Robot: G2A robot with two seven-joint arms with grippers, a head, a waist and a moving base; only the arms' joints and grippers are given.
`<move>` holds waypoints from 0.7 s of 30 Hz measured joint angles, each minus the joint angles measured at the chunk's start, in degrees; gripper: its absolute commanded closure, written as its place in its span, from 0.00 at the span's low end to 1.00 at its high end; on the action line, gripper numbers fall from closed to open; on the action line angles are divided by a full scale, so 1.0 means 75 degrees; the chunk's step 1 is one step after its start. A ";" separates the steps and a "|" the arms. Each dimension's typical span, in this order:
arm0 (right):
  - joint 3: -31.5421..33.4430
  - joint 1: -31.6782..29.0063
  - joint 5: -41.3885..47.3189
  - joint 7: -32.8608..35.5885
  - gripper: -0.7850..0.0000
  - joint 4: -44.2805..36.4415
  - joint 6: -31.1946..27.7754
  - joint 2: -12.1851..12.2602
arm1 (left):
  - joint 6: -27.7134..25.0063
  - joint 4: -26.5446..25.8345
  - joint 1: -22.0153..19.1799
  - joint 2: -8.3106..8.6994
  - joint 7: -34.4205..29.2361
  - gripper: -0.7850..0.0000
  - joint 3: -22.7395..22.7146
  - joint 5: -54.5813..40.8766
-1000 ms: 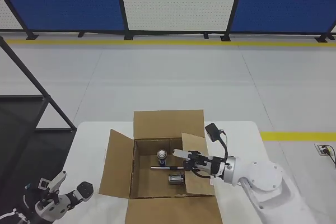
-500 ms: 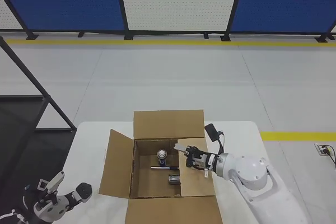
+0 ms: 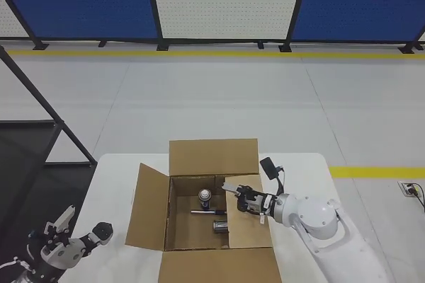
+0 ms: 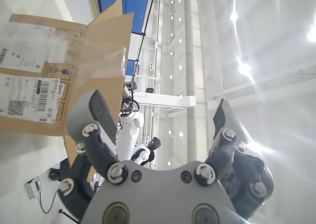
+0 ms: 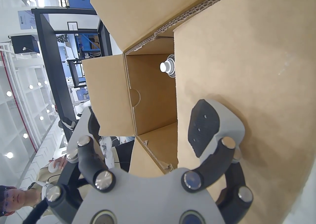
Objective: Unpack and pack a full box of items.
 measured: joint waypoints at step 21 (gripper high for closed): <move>0.0755 -0.0669 0.0154 0.0206 0.00 -0.0611 -0.0483 0.0207 | 0.0500 -0.0621 -0.0701 0.0106 0.0175 0.00 0.1203 0.1026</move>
